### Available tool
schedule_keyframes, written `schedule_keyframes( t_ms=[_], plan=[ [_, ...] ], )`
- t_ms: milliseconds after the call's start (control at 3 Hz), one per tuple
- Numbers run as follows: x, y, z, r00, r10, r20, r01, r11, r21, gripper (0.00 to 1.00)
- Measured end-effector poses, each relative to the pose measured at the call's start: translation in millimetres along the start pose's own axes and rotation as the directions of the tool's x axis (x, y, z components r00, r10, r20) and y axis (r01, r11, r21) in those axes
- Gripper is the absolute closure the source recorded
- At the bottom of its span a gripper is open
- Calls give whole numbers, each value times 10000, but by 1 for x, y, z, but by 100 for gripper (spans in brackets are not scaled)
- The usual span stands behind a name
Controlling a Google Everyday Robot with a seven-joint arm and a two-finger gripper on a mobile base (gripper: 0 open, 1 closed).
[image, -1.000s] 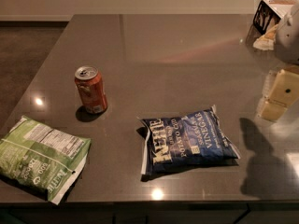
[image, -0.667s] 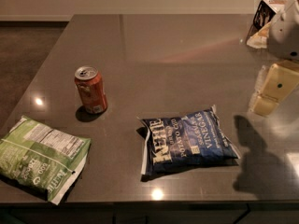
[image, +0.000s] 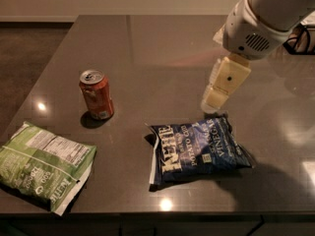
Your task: Knock coke can over
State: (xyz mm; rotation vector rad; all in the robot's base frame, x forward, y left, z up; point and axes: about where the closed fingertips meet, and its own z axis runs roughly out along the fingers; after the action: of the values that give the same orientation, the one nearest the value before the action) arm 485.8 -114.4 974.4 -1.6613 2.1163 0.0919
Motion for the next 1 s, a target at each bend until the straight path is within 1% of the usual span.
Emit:
schedule_keyframes(
  t_ms=[333, 667, 1000],
  plan=[
    [-35, -7, 33, 9991, 86, 414, -90, 9999, 90, 0],
    [-70, -8, 64, 9943, 82, 1065, -61, 9998, -197, 0],
    [-104, -3, 88, 9835, -62, 1810, 171, 9981, -592, 0]
  ],
)
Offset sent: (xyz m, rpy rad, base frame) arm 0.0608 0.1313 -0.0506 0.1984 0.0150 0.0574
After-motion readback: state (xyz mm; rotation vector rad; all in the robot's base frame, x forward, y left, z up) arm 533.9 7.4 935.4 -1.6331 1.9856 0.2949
